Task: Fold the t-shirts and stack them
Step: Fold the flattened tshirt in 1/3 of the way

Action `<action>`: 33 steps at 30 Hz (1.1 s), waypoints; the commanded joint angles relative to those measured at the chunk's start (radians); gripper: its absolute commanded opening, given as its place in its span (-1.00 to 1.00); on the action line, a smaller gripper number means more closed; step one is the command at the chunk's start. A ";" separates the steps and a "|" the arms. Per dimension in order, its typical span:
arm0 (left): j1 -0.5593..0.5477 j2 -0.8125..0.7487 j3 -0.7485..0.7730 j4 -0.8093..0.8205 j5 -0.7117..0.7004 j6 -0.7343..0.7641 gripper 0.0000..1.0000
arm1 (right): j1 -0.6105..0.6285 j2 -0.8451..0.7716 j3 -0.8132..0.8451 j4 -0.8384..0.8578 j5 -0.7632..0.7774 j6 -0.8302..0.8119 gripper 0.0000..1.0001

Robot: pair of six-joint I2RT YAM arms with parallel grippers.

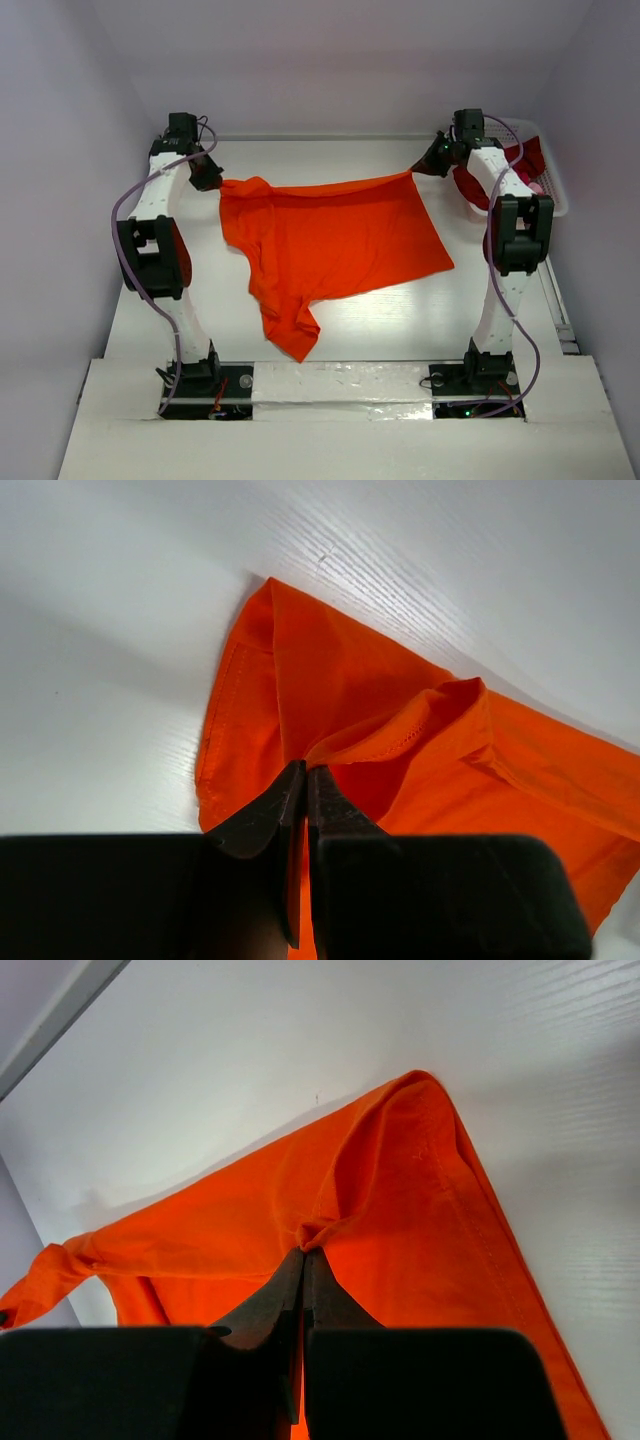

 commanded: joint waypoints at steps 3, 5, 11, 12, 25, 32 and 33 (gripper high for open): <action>0.004 -0.091 -0.033 -0.005 -0.016 0.000 -1.00 | -0.009 -0.075 -0.028 0.037 0.008 -0.009 -1.00; 0.004 -0.104 -0.041 -0.008 -0.020 0.000 -1.00 | -0.009 -0.086 -0.041 0.044 0.010 -0.006 -1.00; 0.004 -0.131 -0.032 -0.032 -0.032 0.006 -1.00 | -0.009 -0.101 -0.074 0.054 0.010 -0.007 -1.00; 0.004 -0.134 -0.033 -0.036 -0.034 0.006 -1.00 | -0.009 -0.103 -0.072 0.052 0.010 -0.006 -1.00; 0.004 -0.196 -0.128 -0.040 -0.028 0.013 -1.00 | -0.009 -0.107 -0.077 0.055 0.011 0.003 -1.00; 0.004 -0.242 -0.210 -0.029 -0.029 0.017 -1.00 | -0.009 -0.121 -0.089 0.057 0.010 0.010 -1.00; 0.004 -0.245 -0.219 -0.028 -0.028 0.018 -1.00 | -0.009 -0.126 -0.092 0.058 0.010 0.011 -1.00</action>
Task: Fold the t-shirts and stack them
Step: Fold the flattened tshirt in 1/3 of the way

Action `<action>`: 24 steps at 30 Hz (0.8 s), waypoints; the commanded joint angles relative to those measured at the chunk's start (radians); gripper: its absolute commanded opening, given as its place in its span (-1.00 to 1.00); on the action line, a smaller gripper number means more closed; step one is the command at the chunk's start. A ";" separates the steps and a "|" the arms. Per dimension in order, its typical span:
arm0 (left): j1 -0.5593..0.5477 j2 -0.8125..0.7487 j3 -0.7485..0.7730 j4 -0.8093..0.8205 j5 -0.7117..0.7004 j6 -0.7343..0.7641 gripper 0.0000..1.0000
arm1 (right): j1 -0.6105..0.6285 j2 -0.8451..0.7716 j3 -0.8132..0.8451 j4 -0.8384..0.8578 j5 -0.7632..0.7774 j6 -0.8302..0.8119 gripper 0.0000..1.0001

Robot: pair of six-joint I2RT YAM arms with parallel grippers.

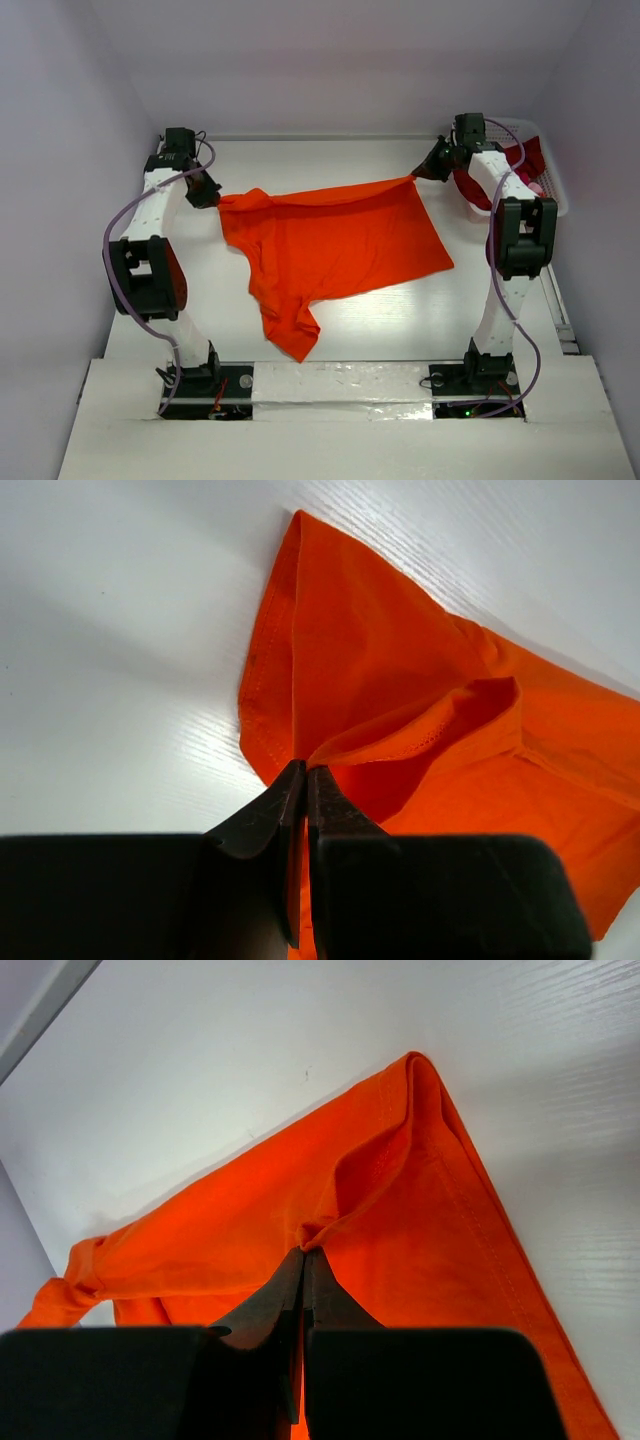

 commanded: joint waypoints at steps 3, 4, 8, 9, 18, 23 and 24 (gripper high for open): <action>0.004 -0.088 -0.058 0.012 -0.011 0.019 -1.00 | -0.009 -0.074 -0.019 0.046 0.004 0.008 -1.00; 0.004 -0.090 -0.064 0.014 -0.011 0.019 -1.00 | -0.009 -0.074 -0.019 0.045 0.005 0.007 -1.00; 0.004 -0.096 -0.096 0.018 -0.010 0.022 -1.00 | -0.009 -0.080 -0.039 0.050 0.005 0.006 -1.00; 0.004 -0.098 -0.099 0.017 -0.008 0.023 -1.00 | -0.009 -0.083 -0.043 0.051 0.005 0.006 -1.00; -0.005 -0.107 -0.148 0.028 0.010 0.025 -1.00 | -0.009 -0.093 -0.066 0.056 0.005 0.008 -1.00; -0.014 -0.119 -0.179 0.031 0.004 0.025 -1.00 | 0.000 -0.097 -0.080 0.060 0.005 0.006 -1.00; -0.025 -0.122 -0.188 0.034 0.001 0.023 -1.00 | 0.000 -0.098 -0.085 0.060 0.005 0.005 -1.00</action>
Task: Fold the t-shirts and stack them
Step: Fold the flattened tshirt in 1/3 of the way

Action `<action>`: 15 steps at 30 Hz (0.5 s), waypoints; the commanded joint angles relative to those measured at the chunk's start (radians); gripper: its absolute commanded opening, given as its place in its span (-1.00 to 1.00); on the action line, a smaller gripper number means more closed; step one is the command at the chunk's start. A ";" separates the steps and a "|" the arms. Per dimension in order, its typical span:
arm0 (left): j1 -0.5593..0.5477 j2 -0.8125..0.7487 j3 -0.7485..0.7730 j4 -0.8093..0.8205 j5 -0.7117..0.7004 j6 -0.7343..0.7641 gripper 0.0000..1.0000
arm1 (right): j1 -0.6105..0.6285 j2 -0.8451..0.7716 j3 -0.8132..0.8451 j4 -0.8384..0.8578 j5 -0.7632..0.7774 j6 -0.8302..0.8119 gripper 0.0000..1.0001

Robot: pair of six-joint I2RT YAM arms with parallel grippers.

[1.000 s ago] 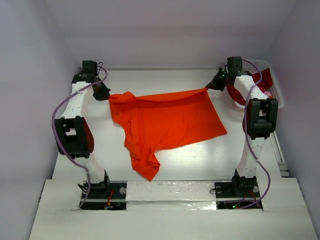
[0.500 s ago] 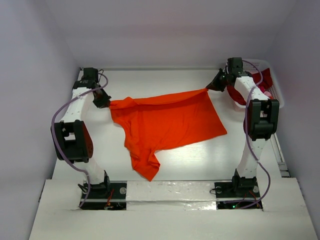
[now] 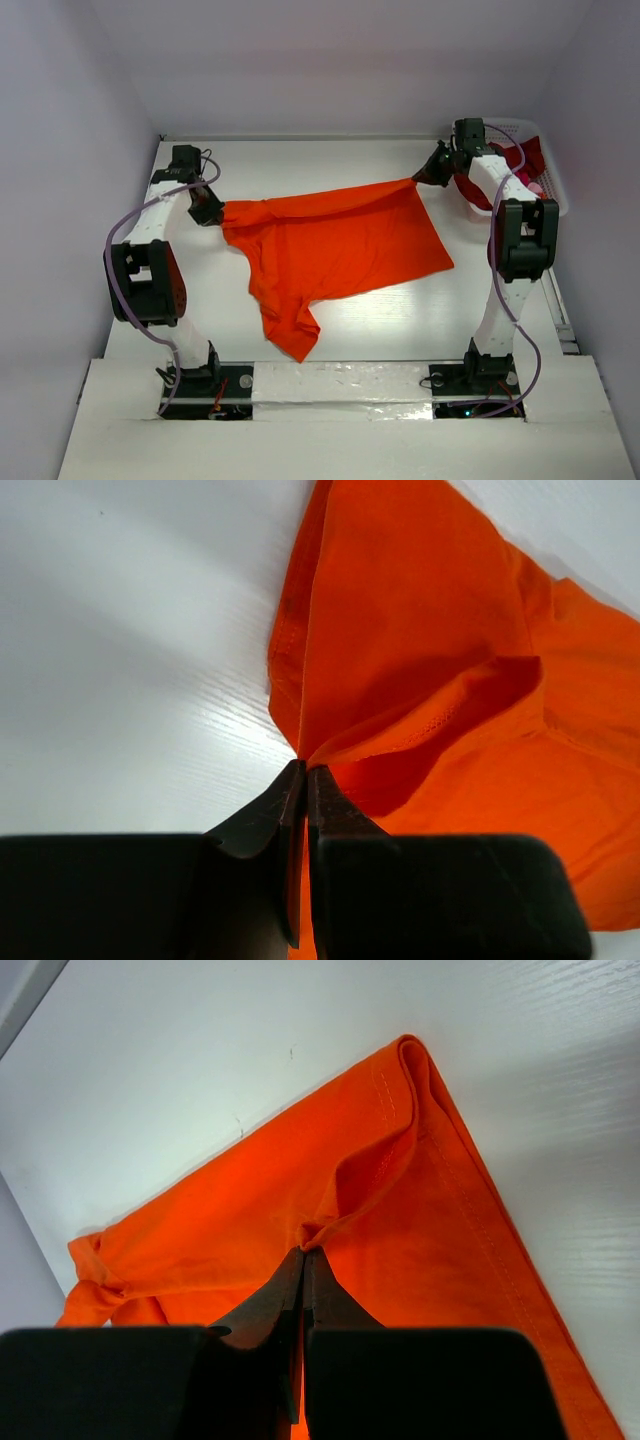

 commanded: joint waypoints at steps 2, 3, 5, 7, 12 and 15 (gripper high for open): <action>-0.014 -0.086 -0.057 0.020 -0.006 0.008 -1.00 | 0.000 -0.066 -0.027 0.043 0.008 0.002 -1.00; -0.014 -0.088 -0.068 0.023 -0.003 0.005 -1.00 | 0.009 -0.069 -0.030 0.045 0.005 0.005 -1.00; -0.014 -0.085 -0.085 0.031 0.003 0.007 -1.00 | 0.009 -0.069 -0.035 0.047 0.005 0.005 -1.00; -0.014 -0.083 -0.105 0.036 0.001 0.008 -0.99 | 0.009 -0.079 -0.042 0.047 0.010 0.005 -1.00; -0.014 -0.088 -0.134 0.039 -0.005 0.011 -0.70 | 0.009 -0.102 -0.068 0.050 0.028 0.020 -1.00; -0.014 -0.094 -0.163 0.036 -0.009 0.011 -0.23 | 0.009 -0.119 -0.093 0.053 0.048 0.029 -1.00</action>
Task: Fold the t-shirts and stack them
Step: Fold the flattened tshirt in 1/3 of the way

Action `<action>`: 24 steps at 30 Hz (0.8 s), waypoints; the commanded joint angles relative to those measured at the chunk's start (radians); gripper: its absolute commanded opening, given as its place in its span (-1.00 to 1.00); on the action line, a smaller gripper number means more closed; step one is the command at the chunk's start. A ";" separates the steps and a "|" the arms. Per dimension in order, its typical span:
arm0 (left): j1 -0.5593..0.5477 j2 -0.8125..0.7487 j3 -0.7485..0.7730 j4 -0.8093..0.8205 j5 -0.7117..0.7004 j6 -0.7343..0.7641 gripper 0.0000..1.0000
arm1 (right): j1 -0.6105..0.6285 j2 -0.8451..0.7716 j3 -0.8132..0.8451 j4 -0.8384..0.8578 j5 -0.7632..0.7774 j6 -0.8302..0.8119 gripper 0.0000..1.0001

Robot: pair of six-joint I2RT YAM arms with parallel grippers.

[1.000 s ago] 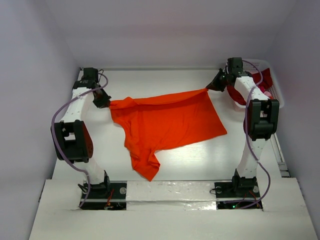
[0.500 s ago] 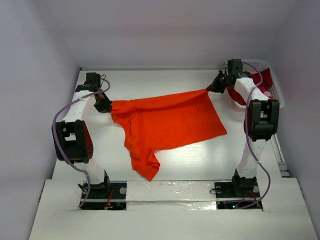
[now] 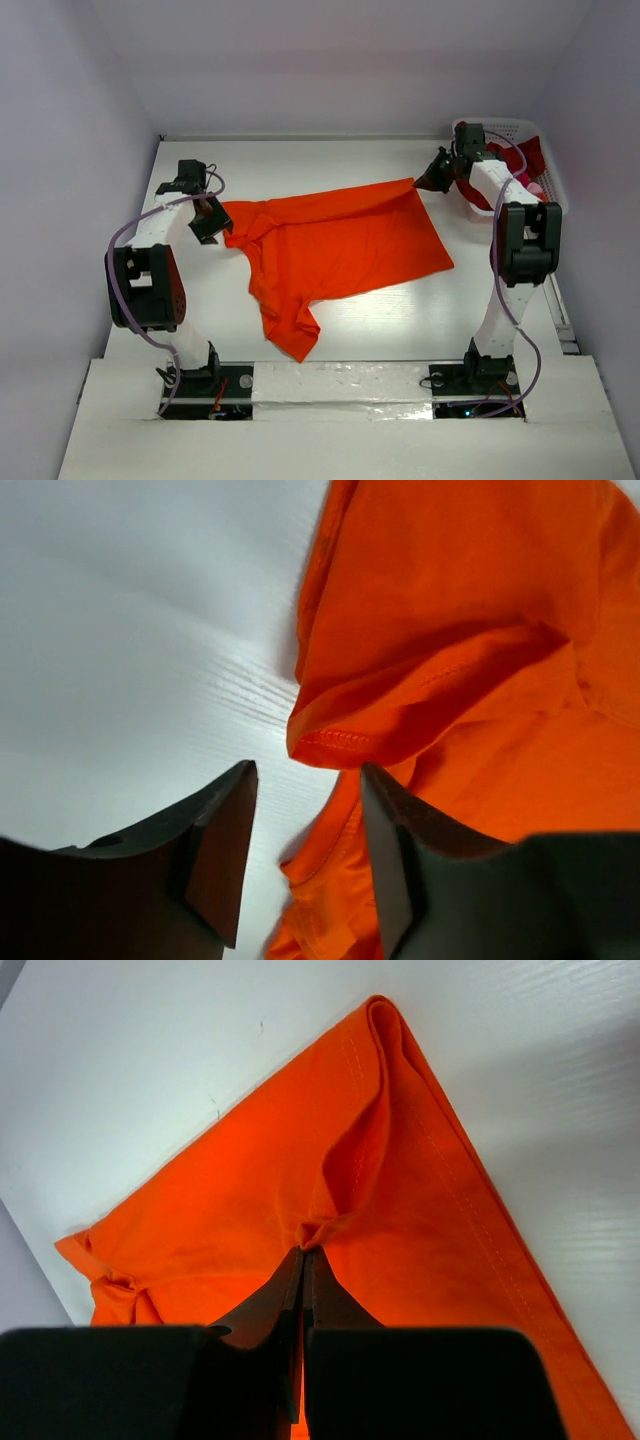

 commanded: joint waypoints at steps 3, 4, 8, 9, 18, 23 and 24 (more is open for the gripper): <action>-0.002 -0.062 -0.062 0.001 -0.001 0.004 0.19 | 0.016 -0.089 -0.038 0.041 0.044 0.020 -1.00; -0.002 -0.065 -0.068 0.001 -0.001 0.004 0.28 | 0.016 -0.095 -0.044 0.037 0.054 0.022 -0.82; -0.002 -0.102 -0.069 0.010 -0.017 -0.002 0.20 | 0.016 -0.153 -0.116 0.063 0.106 0.040 0.17; -0.002 -0.106 -0.052 0.013 -0.018 -0.005 0.15 | 0.016 -0.165 -0.124 0.064 0.117 0.043 0.45; -0.014 -0.039 0.108 0.065 0.060 -0.043 -0.70 | 0.056 -0.202 -0.103 0.050 0.137 0.037 0.38; -0.076 0.051 0.136 0.134 0.092 -0.040 -0.30 | 0.125 -0.153 -0.009 -0.002 0.122 0.020 0.10; -0.090 0.059 0.131 0.153 0.089 -0.036 -0.10 | 0.136 -0.149 -0.003 -0.003 0.122 0.015 0.10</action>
